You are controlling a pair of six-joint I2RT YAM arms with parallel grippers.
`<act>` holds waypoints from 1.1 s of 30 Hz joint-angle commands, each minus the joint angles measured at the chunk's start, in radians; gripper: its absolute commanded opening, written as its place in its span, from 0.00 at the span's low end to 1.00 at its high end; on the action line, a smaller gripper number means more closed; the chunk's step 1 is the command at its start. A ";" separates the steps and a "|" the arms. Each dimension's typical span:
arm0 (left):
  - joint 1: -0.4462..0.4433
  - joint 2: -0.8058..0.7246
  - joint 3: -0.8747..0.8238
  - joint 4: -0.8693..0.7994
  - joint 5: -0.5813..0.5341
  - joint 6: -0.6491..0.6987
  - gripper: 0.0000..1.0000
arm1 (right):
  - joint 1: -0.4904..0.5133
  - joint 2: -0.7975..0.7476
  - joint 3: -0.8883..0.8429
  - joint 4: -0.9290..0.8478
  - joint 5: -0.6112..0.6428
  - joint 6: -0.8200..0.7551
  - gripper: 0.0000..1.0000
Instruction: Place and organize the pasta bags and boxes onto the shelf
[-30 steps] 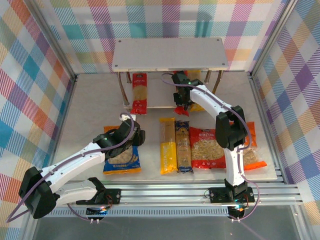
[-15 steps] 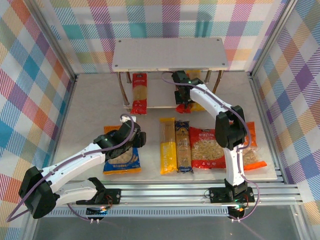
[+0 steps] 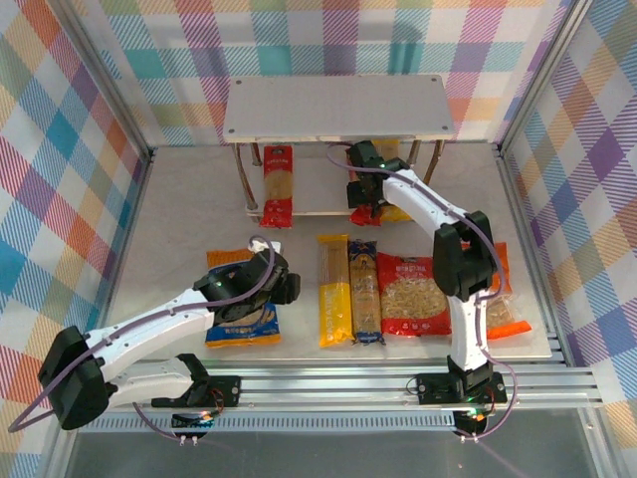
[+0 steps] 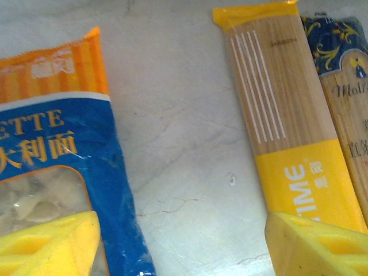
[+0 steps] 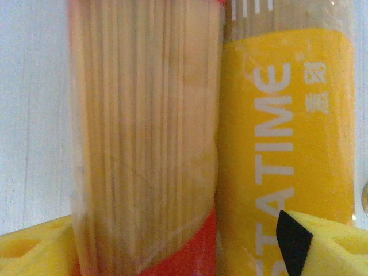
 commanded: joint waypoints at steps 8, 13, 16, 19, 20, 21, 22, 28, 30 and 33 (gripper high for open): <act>-0.076 0.103 0.028 0.070 0.079 -0.057 0.79 | -0.005 -0.321 -0.261 0.133 -0.090 -0.040 0.88; -0.100 0.185 0.075 0.094 0.130 -0.067 0.80 | 0.011 -0.458 -0.392 0.119 -0.134 -0.013 0.88; -0.105 0.253 0.089 0.145 0.185 -0.082 0.80 | 0.029 -0.542 -0.465 0.120 -0.148 0.011 0.89; -0.109 0.309 0.110 0.179 0.222 -0.090 0.80 | 0.046 -0.614 -0.523 0.117 -0.164 0.032 0.89; -0.111 0.328 0.122 0.179 0.235 -0.092 0.81 | 0.052 -0.636 -0.535 0.115 -0.165 0.036 0.89; -0.114 0.347 0.131 0.180 0.250 -0.093 0.82 | 0.056 -0.654 -0.543 0.112 -0.165 0.040 0.89; -0.116 0.362 0.138 0.206 0.265 -0.097 0.82 | 0.060 -0.668 -0.549 0.109 -0.165 0.042 0.89; -0.117 0.444 0.140 0.293 0.353 -0.138 0.86 | 0.068 -0.732 -0.576 0.109 -0.165 0.051 0.89; -0.119 0.466 0.149 0.277 0.360 -0.137 0.86 | 0.068 -0.745 -0.584 0.111 -0.161 0.051 0.89; -0.119 0.484 0.167 0.234 0.346 -0.128 0.86 | 0.068 -0.757 -0.592 0.113 -0.162 0.051 0.89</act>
